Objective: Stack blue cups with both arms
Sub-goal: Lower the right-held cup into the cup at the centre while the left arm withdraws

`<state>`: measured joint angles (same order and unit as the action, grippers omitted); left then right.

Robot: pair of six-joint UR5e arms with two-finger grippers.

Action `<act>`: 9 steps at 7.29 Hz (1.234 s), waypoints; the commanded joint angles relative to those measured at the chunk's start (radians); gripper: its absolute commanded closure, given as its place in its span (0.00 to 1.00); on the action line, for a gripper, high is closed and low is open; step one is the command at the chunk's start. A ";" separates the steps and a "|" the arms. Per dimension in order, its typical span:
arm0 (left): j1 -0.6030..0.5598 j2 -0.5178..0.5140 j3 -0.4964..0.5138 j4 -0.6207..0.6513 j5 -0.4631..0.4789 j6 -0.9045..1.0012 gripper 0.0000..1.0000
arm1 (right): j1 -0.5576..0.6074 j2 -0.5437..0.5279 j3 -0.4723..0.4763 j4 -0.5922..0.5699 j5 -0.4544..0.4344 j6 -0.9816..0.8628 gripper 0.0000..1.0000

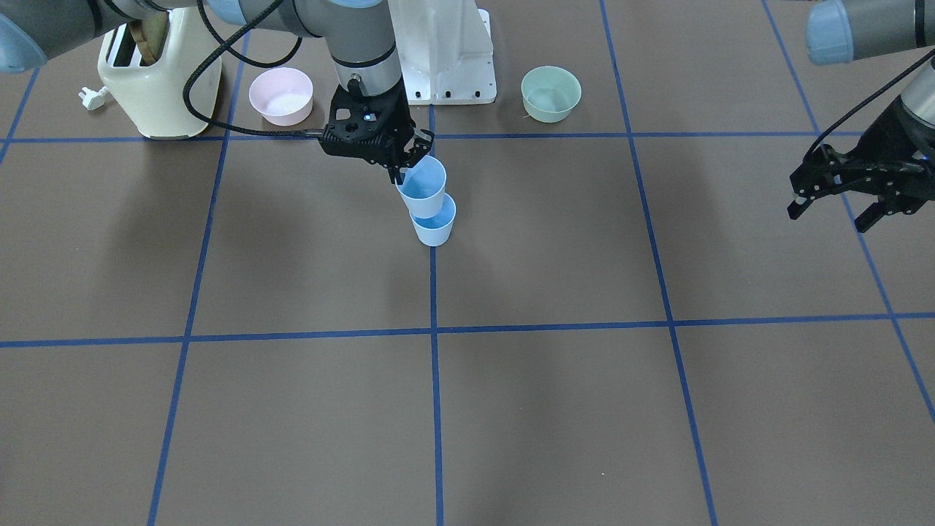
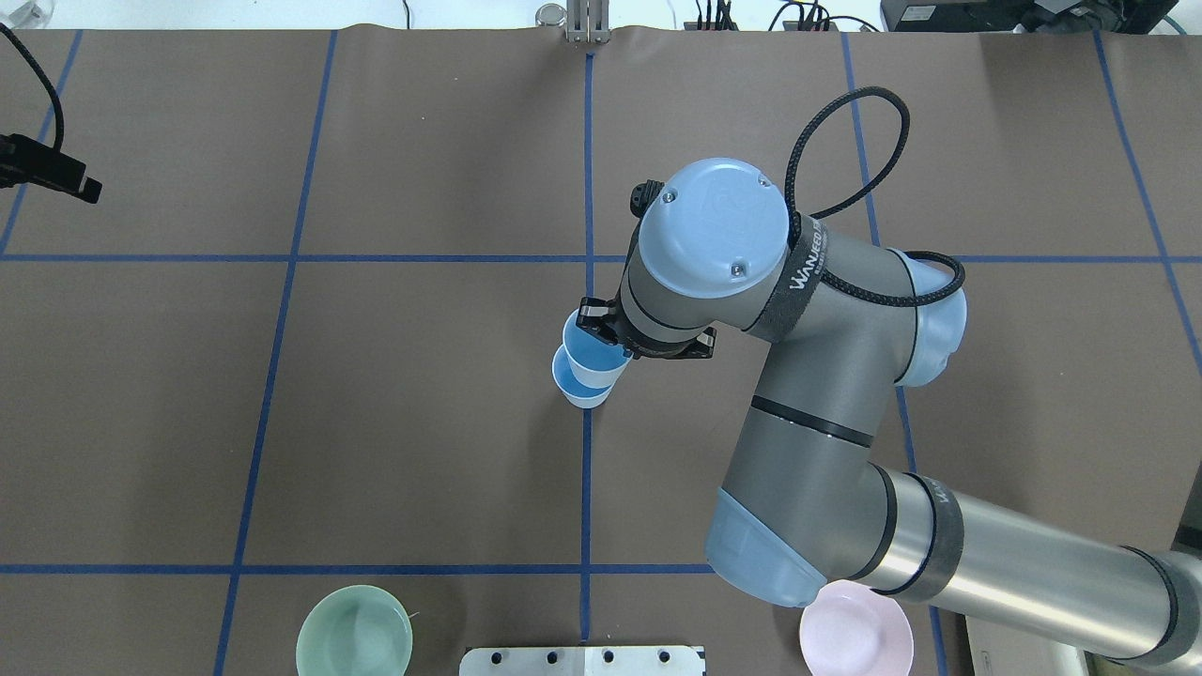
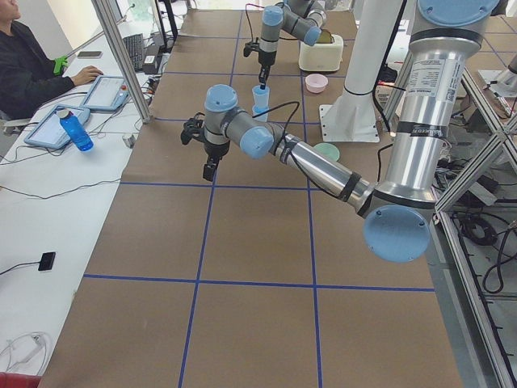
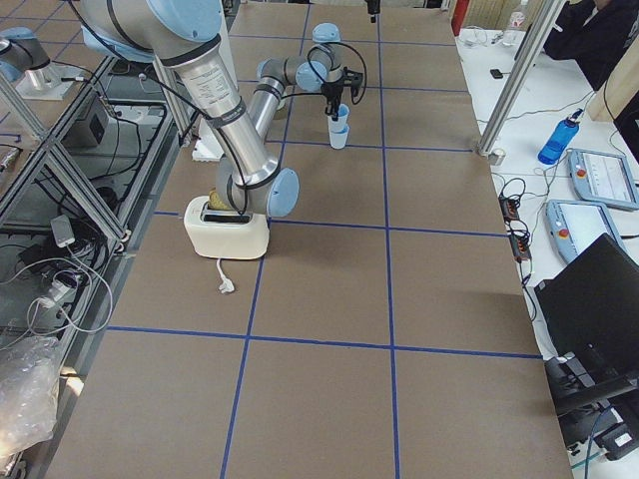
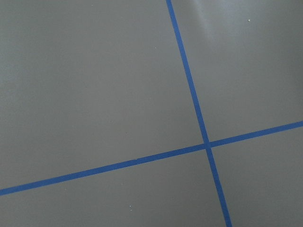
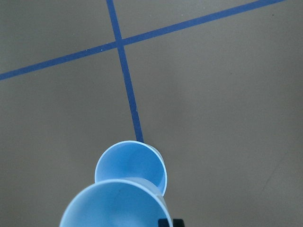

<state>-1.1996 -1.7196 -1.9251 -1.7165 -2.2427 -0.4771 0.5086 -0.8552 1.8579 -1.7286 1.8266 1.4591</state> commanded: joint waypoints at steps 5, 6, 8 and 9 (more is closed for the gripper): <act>0.002 0.026 0.009 -0.041 0.002 -0.002 0.02 | 0.004 0.031 -0.036 0.003 0.000 0.001 1.00; 0.002 0.026 0.009 -0.041 0.002 -0.002 0.02 | 0.004 0.031 -0.036 0.003 0.000 0.001 1.00; 0.002 0.026 0.009 -0.041 0.002 -0.002 0.02 | 0.004 0.033 -0.042 0.004 0.000 0.001 1.00; 0.002 0.026 0.009 -0.041 0.002 -0.002 0.02 | 0.002 0.038 -0.043 0.004 0.000 0.003 1.00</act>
<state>-1.1981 -1.6936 -1.9164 -1.7579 -2.2411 -0.4786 0.5118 -0.8216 1.8174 -1.7248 1.8269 1.4607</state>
